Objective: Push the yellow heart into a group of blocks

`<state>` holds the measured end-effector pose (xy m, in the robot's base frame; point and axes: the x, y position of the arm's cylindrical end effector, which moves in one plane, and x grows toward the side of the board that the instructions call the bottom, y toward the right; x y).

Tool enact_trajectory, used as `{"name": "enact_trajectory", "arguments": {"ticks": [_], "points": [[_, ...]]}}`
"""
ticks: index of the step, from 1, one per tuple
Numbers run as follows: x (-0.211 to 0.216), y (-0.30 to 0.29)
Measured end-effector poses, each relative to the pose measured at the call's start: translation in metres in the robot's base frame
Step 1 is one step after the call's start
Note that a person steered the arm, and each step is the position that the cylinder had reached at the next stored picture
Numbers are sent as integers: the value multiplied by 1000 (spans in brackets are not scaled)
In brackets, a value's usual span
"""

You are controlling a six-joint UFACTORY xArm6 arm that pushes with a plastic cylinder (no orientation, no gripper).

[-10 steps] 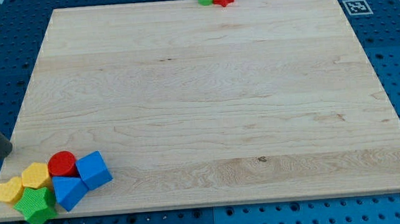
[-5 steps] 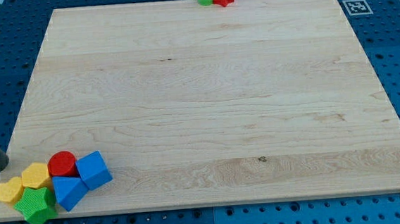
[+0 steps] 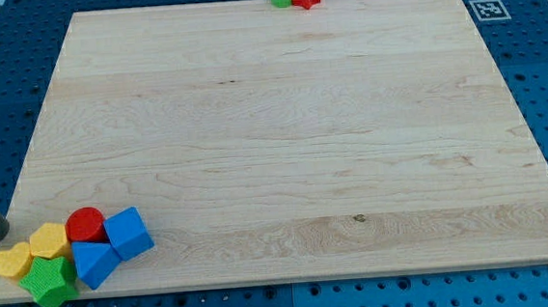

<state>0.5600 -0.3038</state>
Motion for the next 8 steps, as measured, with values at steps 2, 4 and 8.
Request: {"name": "enact_trajectory", "arguments": {"ticks": [2,4,8], "points": [[6,0],[18,-1],[57,2]]}}
